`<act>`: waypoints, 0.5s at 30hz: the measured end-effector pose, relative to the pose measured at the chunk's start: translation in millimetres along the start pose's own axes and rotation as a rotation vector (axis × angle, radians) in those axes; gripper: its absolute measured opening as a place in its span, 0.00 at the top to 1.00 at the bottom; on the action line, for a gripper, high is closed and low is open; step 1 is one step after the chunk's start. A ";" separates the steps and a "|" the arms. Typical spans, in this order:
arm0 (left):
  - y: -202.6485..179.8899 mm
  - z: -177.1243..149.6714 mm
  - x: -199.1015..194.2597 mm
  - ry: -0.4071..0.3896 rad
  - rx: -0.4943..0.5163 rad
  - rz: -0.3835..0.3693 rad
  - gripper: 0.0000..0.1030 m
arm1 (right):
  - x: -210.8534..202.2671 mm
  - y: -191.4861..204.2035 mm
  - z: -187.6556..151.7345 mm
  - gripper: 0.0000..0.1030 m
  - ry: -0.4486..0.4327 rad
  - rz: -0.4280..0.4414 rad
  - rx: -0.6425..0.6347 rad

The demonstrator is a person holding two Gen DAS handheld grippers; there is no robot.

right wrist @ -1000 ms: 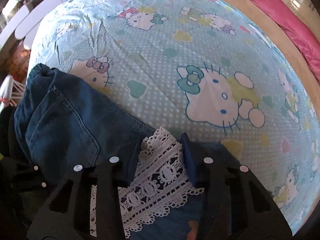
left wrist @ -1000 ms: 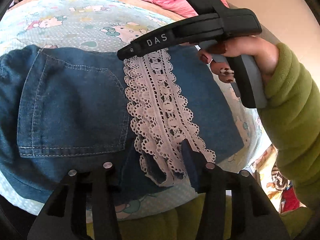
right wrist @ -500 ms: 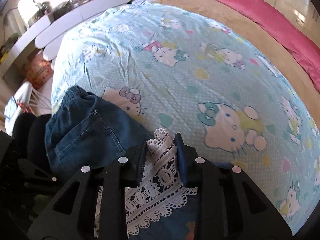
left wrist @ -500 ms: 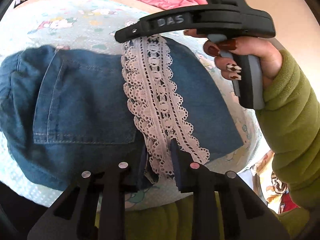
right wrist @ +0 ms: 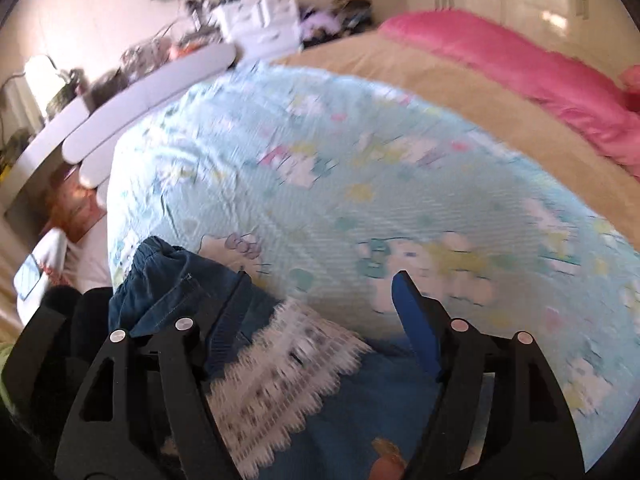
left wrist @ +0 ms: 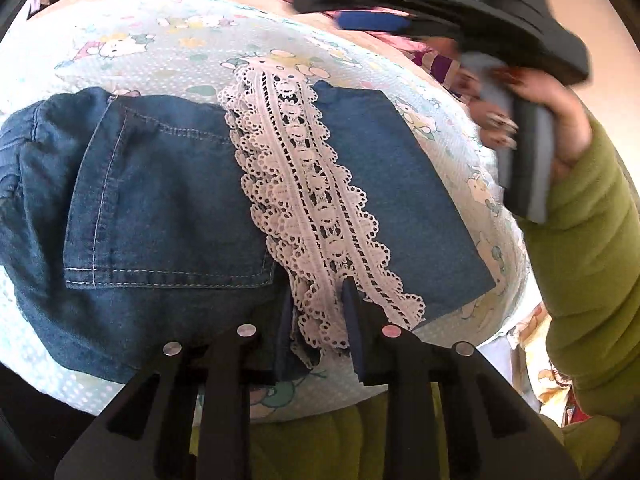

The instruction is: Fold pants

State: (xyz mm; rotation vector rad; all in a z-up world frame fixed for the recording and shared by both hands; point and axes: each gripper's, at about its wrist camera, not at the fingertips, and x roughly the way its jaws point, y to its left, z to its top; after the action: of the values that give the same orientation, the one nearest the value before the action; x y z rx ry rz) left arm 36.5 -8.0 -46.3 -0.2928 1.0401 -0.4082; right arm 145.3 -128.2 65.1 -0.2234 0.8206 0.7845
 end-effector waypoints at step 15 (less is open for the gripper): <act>-4.1 -2.3 6.8 0.007 -0.019 0.002 0.75 | 37.4 -53.4 -90.1 0.44 0.179 -0.114 0.107</act>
State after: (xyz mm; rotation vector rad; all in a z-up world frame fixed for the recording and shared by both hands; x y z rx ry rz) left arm 36.7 -14.8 -51.0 -0.3081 1.0513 -0.3979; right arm 147.3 -187.4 -29.1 -0.2451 1.0077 0.6170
